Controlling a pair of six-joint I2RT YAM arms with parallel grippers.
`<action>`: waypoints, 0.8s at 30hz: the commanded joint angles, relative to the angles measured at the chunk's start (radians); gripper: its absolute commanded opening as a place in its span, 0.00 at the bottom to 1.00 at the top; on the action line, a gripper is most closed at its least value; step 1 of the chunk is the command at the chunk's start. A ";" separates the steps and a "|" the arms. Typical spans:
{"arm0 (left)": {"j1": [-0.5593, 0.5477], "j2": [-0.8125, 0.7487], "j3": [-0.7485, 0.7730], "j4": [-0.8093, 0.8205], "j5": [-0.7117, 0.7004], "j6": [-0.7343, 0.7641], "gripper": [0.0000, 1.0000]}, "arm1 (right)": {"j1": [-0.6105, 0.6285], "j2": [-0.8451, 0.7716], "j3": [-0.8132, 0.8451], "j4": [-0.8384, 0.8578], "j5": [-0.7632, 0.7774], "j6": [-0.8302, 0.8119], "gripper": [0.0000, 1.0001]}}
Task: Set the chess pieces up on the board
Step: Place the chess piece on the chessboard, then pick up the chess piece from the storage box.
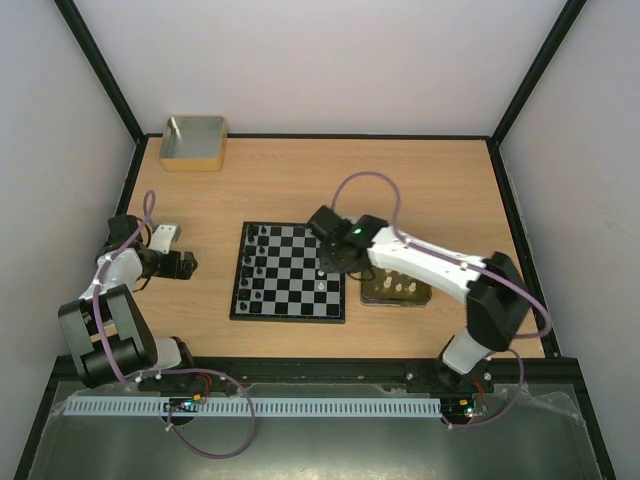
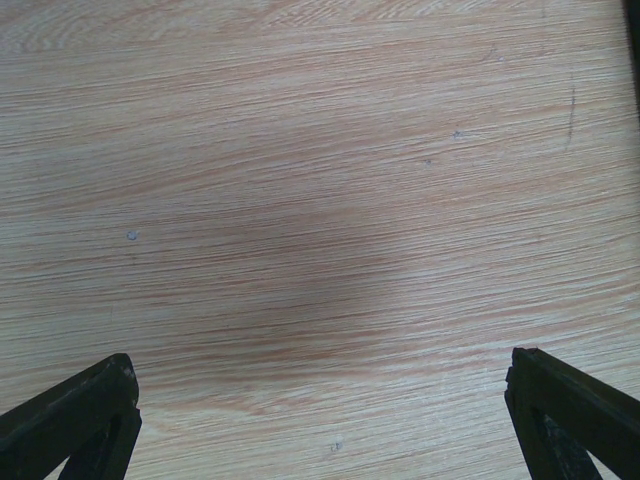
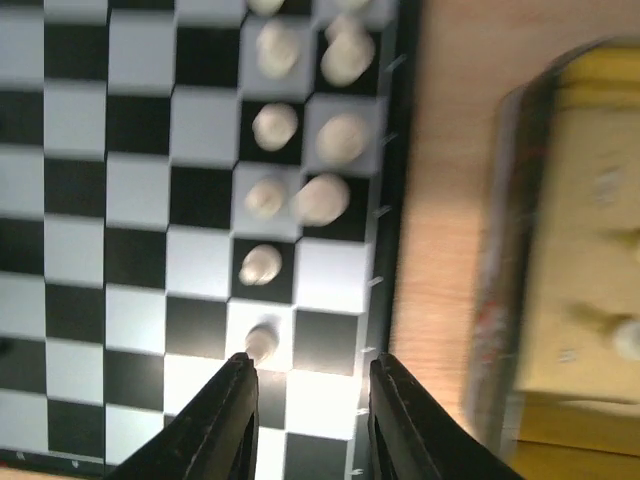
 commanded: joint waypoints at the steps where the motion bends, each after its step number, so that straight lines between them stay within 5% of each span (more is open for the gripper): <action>1: -0.004 -0.018 0.004 0.001 -0.003 0.002 0.99 | -0.135 -0.149 -0.057 -0.083 0.092 -0.028 0.30; 8: -0.005 -0.002 0.031 -0.008 -0.005 -0.006 1.00 | -0.307 -0.201 -0.206 -0.032 0.075 -0.104 0.30; 24: -0.047 0.018 0.054 -0.014 -0.031 -0.027 1.00 | -0.431 -0.171 -0.311 0.082 0.022 -0.155 0.30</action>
